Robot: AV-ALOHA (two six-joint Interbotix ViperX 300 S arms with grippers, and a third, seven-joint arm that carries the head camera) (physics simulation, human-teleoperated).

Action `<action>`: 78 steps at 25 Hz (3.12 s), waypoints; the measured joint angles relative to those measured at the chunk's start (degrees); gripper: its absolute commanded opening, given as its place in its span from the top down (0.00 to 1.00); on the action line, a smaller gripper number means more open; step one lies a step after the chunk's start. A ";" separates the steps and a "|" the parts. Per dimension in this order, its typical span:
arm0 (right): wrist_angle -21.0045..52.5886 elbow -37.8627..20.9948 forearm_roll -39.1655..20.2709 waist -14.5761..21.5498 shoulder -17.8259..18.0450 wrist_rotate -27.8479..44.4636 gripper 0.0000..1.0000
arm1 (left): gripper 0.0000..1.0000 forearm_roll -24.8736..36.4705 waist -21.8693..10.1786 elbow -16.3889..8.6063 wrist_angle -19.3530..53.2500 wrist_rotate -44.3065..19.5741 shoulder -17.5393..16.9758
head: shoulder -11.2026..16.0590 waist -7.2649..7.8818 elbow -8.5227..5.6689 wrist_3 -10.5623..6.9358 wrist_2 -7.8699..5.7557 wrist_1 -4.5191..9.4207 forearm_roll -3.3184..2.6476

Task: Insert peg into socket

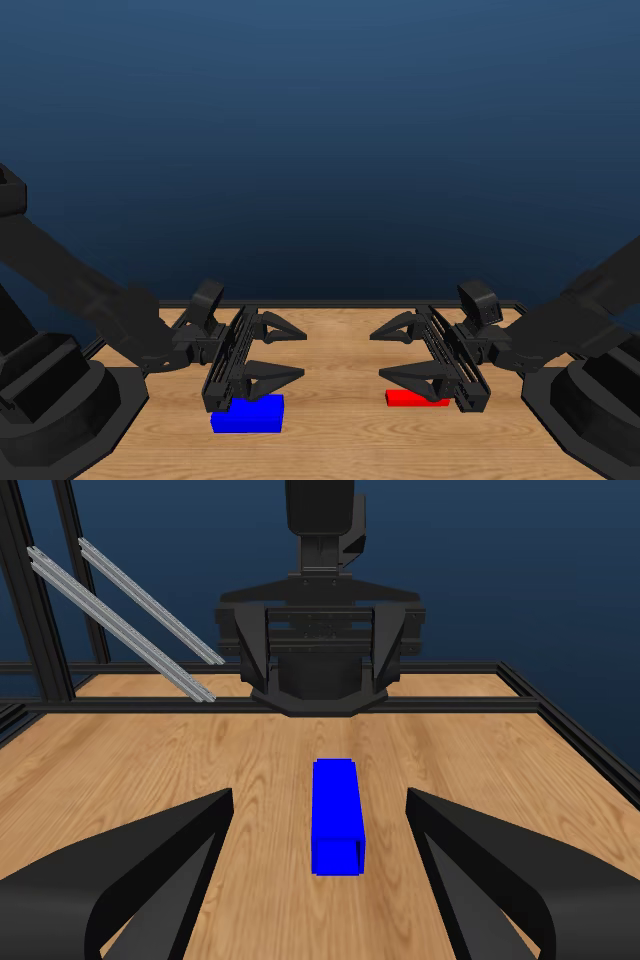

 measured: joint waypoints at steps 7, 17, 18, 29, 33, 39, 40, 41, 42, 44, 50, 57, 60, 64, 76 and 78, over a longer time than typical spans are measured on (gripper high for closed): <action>4.48 0.13 7.28 2.83 0.17 3.18 0.00 | 0.00 -2.87 -1.99 2.84 -10.31 -4.83 1.14 | 3.12 0.82 -5.05 -0.15 1.58 11.47 0.59; 7.41 0.57 5.52 0.34 0.56 5.89 0.00 | 0.00 -6.71 -1.54 4.91 -2.95 -11.77 2.36 | 9.12 0.39 -7.43 1.17 1.95 13.16 0.52; 7.60 0.85 5.20 0.02 0.56 6.12 0.00 | 0.00 -7.05 -1.73 5.19 -1.09 -12.43 2.36 | 10.06 0.16 -7.69 1.49 2.09 13.06 0.51; 9.96 5.80 3.40 -1.67 -4.08 6.15 0.00 | 0.00 -10.05 -2.37 8.90 14.80 -16.75 4.19 | 19.06 -2.89 -11.50 5.36 3.52 12.22 0.42; 10.92 6.90 4.15 -0.43 -6.41 5.21 0.00 | 0.00 -12.34 -0.68 8.59 13.94 -11.66 7.61 | 20.22 -3.67 -12.01 5.50 3.72 11.95 0.33; 11.52 10.05 6.70 2.36 -6.94 6.28 0.00 | 0.00 -15.64 1.62 6.62 11.82 -6.59 14.74 | 20.13 -4.49 -11.82 4.91 3.54 11.93 0.08; 11.43 10.99 7.17 2.51 -6.48 6.91 0.00 | 0.00 -15.99 1.91 6.40 11.97 -5.87 15.21 | 19.87 -4.64 -11.63 4.73 3.46 11.97 0.01; 11.20 11.96 7.61 2.58 -5.78 7.63 0.00 | 0.05 -16.22 2.05 6.25 12.26 -5.59 15.39 | 19.56 -4.81 -11.43 4.51 3.37 11.98 -0.06; 10.83 12.95 8.04 2.56 -4.94 8.45 0.00 | 1.00 -16.50 1.99 6.20 12.39 -5.20 15.44 | 19.22 -5.02 -11.22 4.18 3.16 11.96 -0.18; 9.80 15.15 9.00 2.13 -2.93 9.90 0.00 | 1.00 -17.16 1.71 6.14 12.84 -4.02 15.49 | 18.47 -5.62 -10.75 3.41 2.60 11.81 -0.51; 5.46 19.41 10.95 -0.46 2.20 12.00 0.00 | 1.00 -19.04 -2.51 4.51 15.55 -3.44 14.48 | 17.08 -7.92 -9.64 1.77 0.96 10.71 -1.45; -0.01 18.41 8.67 -2.18 11.79 15.15 0.00 | 1.00 -19.76 -13.47 1.01 19.42 -9.71 11.80 | 16.59 -9.80 -9.18 1.41 -0.31 9.60 -2.01; -4.19 16.67 8.01 -2.85 17.91 14.87 0.34 | 1.00 -20.32 -14.79 1.00 19.82 -10.92 10.72 | 16.54 -10.05 -9.18 1.70 -0.73 9.47 -2.10; -10.73 17.08 8.88 -4.43 22.19 13.75 1.00 | 1.00 -20.61 -15.79 1.21 19.71 -12.06 9.75 | 16.29 -9.94 -9.18 2.04 -0.93 9.66 -2.09; 10.93 5.27 11.96 3.25 4.38 7.07 1.00 | 1.00 -23.07 -16.19 -1.48 25.72 -5.90 0.04 | 13.25 -5.60 -8.51 2.12 -0.41 11.53 -1.08; 15.78 3.32 11.97 3.83 2.41 5.73 1.00 | 1.00 -22.85 -16.09 -1.85 27.66 -5.35 -1.18 | 12.94 -4.92 -8.26 2.17 -0.35 11.92 -0.95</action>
